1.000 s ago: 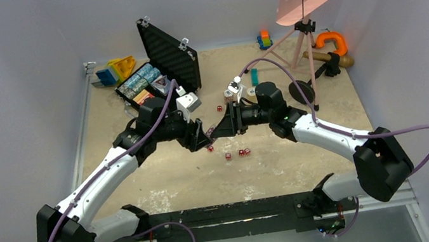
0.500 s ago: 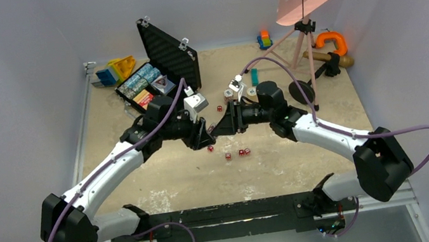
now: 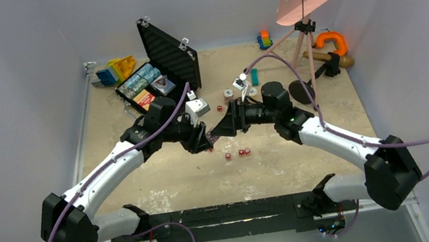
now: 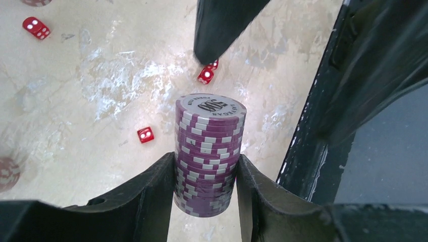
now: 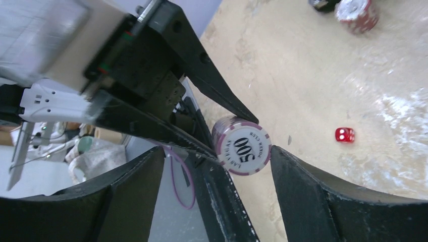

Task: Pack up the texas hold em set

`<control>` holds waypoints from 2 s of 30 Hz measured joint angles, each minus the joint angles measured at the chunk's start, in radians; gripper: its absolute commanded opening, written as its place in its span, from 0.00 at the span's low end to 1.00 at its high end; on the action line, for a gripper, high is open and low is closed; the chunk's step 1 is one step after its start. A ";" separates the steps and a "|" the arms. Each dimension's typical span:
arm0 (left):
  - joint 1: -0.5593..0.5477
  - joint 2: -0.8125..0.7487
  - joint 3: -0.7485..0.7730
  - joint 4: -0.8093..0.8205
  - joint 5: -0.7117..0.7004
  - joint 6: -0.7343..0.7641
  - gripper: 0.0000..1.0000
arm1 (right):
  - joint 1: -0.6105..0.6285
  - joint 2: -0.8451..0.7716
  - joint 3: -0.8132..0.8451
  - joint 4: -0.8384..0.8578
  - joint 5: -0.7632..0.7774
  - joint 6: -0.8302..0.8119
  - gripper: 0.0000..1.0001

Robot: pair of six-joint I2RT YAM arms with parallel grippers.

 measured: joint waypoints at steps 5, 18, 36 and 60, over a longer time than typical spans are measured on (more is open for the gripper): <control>0.046 0.006 0.045 -0.082 -0.029 0.073 0.00 | -0.077 -0.119 -0.004 -0.037 0.070 -0.031 0.83; 0.283 0.467 0.552 -0.345 -0.267 0.300 0.00 | -0.112 -0.230 -0.114 -0.039 0.151 -0.065 0.82; 0.383 0.911 1.012 -0.542 -0.315 0.435 0.00 | -0.112 -0.378 -0.157 -0.117 0.169 -0.132 0.81; 0.393 1.061 1.106 -0.567 -0.323 0.460 0.00 | -0.112 -0.404 -0.163 -0.172 0.209 -0.141 0.80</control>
